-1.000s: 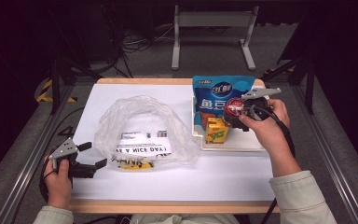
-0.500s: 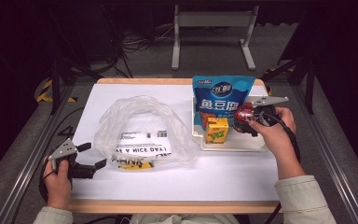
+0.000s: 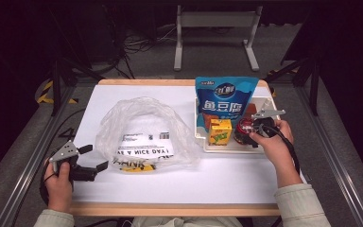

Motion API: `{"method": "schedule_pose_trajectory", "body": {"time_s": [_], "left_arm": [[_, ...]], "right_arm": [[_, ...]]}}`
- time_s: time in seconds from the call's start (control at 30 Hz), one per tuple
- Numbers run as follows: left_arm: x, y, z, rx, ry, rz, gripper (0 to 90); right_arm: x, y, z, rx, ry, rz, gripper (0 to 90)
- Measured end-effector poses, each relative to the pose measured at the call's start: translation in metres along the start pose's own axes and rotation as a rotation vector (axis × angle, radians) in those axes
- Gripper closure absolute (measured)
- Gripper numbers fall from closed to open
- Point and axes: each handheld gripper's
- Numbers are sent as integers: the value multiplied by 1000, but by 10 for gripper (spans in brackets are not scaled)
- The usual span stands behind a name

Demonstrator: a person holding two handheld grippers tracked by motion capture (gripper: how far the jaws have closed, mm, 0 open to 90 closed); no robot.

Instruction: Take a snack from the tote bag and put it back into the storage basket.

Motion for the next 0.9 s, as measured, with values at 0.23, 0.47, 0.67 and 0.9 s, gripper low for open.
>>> {"method": "schedule_pose_trajectory", "body": {"time_s": [0.23,0.47,0.67,0.9], "left_arm": [[0,0,0,-1,2,2,27],[0,0,-1,-1,-1,-1,27],[1,0,-1,-1,-2,-1,27],[1,0,-2,-4,-1,0,27]], "right_arm": [[7,3,10,-10,6,-35,257],[12,3,20,-19,14,-48,257],[12,1,23,-30,-7,-37,256],[12,1,21,-46,-13,-38,175]]}}
Point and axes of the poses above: each handheld gripper's, and its own axes: z roughly forward along the jaws, x roughly out of its underside, y roughly to its left, and after that the axes turned 11 degrees about x, right-handed
